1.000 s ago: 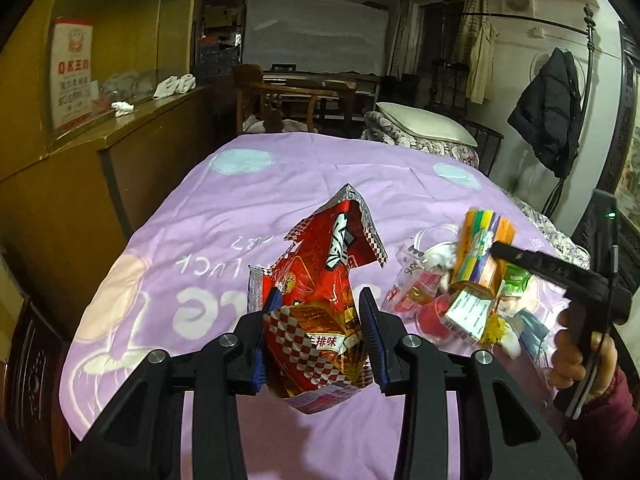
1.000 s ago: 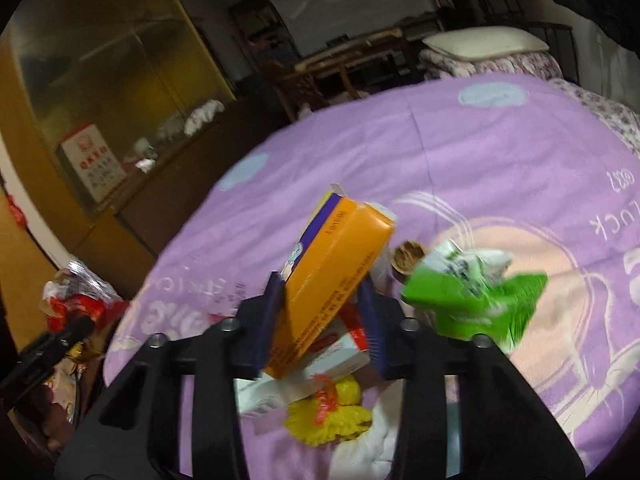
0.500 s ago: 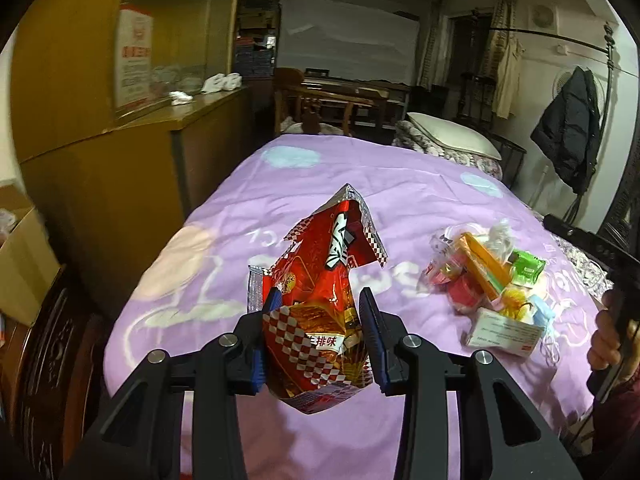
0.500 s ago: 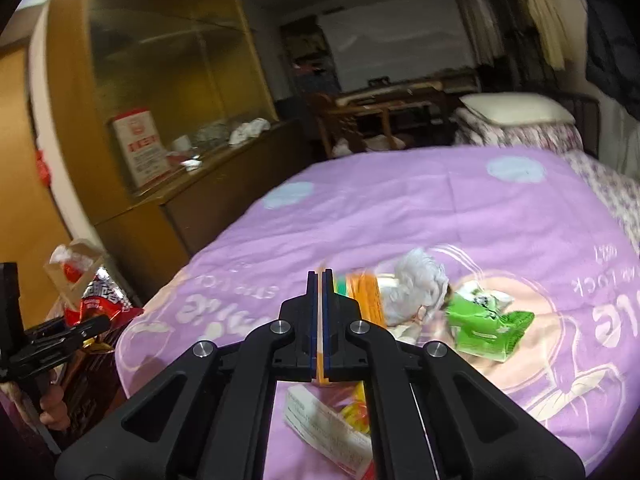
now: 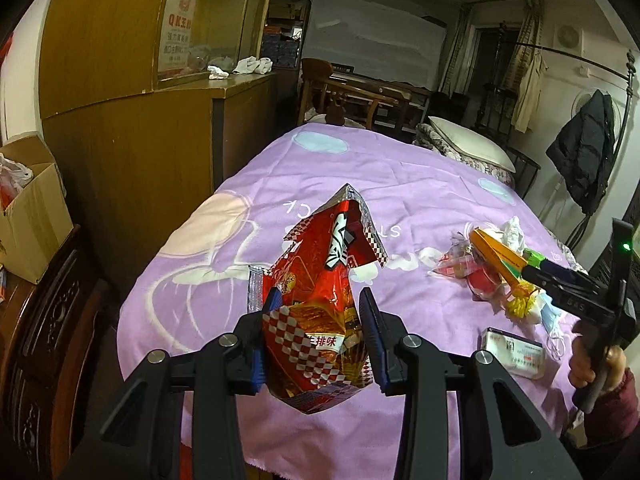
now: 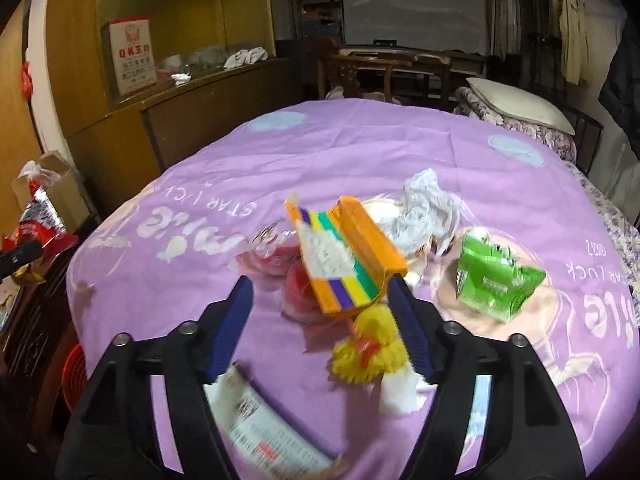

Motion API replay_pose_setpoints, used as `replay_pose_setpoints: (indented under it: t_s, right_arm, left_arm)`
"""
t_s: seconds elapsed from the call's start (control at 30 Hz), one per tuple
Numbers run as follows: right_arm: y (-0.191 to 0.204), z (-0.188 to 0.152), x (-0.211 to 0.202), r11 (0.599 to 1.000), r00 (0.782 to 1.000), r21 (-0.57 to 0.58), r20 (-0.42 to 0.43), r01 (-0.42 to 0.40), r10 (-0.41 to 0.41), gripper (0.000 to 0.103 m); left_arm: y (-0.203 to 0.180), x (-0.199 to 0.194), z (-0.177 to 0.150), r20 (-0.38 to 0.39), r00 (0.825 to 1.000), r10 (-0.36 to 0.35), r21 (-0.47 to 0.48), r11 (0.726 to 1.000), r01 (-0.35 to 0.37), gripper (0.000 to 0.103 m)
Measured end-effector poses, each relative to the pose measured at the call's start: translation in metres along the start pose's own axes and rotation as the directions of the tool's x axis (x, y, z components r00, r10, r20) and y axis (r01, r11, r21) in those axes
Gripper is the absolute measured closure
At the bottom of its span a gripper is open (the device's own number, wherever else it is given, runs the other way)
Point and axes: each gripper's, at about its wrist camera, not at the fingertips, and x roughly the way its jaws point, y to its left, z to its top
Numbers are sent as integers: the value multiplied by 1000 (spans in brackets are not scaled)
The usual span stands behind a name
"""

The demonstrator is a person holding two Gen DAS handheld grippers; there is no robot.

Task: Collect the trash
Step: 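Lift the red snack bag with the left tool while the right tool grasps the orange-striped box, then carry both items to the red wastebasket and open both tools over it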

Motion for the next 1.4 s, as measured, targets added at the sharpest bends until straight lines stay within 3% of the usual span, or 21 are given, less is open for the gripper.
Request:
replay_pose_setpoints:
  t_s: [0.17,0.33,0.37,0.4,0.63,0.87,1.2,1.4]
  right_arm:
    - [5,16,33,996,999,-84,-44,7,-11,22]
    - [0,16,67,996,993,-85,-116,26,-36,22]
    - [-3,14,71,997,991,-76,-128,25,-35,25]
    - [-6,12,71,998,991,-62,-129,19,-27,39]
    - [-16,16,27,999,999,7,-24,-44,44,44]
    - [-3,30,-27,991,988,2,76,-135,135,43]
    - [40,33,-67,966,960,-17,108,-257,257,43]
    - [94,26,-75,943,944,-102,63,-315,323,43]
  left_arm:
    - [0,8,3,-12,1000,-10,-1,1000,10,64]
    - [0,21,6,-35,999,-13,-10,1000,13,64]
    - [1,23,6,-40,999,-13,-11,1000,13,64]
    - [1,24,7,-44,999,-14,-10,1000,14,64]
    - [-1,21,7,-33,999,-12,-5,1000,12,64]
    - [5,1,3,-15,1000,22,-9,1000,-22,64]
    - [52,-39,-21,-10,990,139,-58,989,-139,64]
    - [97,-45,-52,-81,972,219,-91,970,-226,63]
